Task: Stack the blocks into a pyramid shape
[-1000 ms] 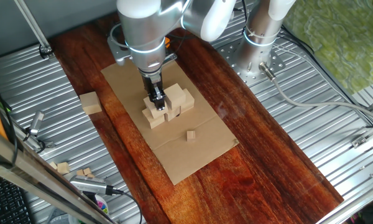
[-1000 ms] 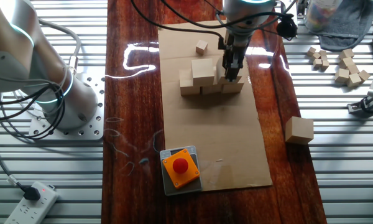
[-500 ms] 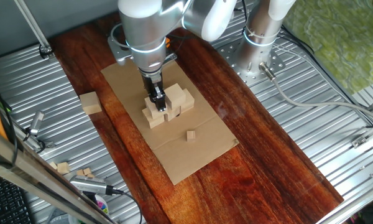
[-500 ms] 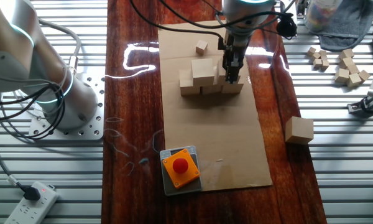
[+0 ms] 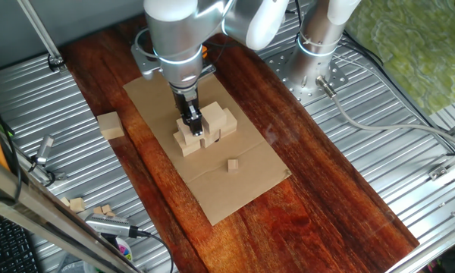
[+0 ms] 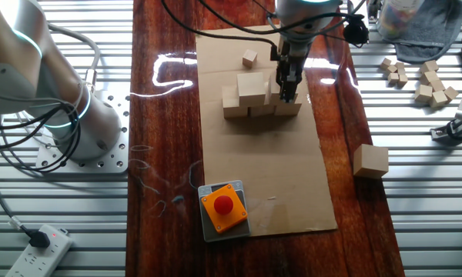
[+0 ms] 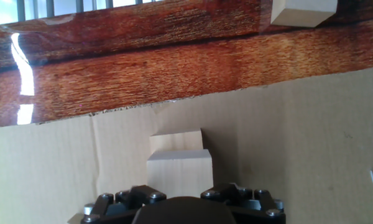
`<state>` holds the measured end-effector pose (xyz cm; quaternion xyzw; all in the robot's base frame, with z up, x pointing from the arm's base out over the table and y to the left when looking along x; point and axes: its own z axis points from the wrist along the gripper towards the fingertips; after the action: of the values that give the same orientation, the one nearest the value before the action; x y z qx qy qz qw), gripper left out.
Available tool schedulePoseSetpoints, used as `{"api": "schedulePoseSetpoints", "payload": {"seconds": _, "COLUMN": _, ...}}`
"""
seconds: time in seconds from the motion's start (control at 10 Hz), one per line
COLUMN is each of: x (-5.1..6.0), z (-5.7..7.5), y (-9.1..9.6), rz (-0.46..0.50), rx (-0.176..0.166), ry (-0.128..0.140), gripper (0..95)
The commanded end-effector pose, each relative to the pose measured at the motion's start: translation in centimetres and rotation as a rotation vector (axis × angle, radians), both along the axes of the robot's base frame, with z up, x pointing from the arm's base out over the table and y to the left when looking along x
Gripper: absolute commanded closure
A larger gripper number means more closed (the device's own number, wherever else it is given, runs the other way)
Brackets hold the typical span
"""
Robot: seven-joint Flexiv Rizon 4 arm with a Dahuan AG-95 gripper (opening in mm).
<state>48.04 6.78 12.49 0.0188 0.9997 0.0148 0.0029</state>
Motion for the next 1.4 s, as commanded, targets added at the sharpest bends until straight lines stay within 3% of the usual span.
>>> {"api": "schedulePoseSetpoints", "payload": {"seconds": 0.1, "x": 0.0, "z": 0.7, "y": 0.1, "rz": -0.011, "rx": -0.005, "ry": 0.0, "gripper": 38.0}}
{"api": "schedulePoseSetpoints", "payload": {"seconds": 0.2, "x": 0.3, "z": 1.2, "y": 0.2, "rz": -0.024, "rx": -0.016, "ry": 0.003, "gripper": 57.0}}
{"api": "schedulePoseSetpoints", "payload": {"seconds": 0.3, "x": 0.7, "z": 1.6, "y": 0.2, "rz": -0.036, "rx": -0.022, "ry": 0.004, "gripper": 95.0}}
{"api": "schedulePoseSetpoints", "payload": {"seconds": 0.6, "x": 2.1, "z": 2.3, "y": -0.6, "rz": -0.017, "rx": -0.023, "ry": 0.004, "gripper": 95.0}}
{"api": "schedulePoseSetpoints", "payload": {"seconds": 0.9, "x": 3.5, "z": 1.9, "y": -0.8, "rz": -0.014, "rx": -0.02, "ry": 0.0, "gripper": 95.0}}
{"api": "schedulePoseSetpoints", "payload": {"seconds": 1.2, "x": 4.2, "z": 1.4, "y": -0.6, "rz": -0.014, "rx": -0.021, "ry": -0.009, "gripper": 95.0}}
{"api": "schedulePoseSetpoints", "payload": {"seconds": 1.4, "x": 4.3, "z": 1.1, "y": -0.7, "rz": 0.002, "rx": -0.022, "ry": -0.029, "gripper": 95.0}}
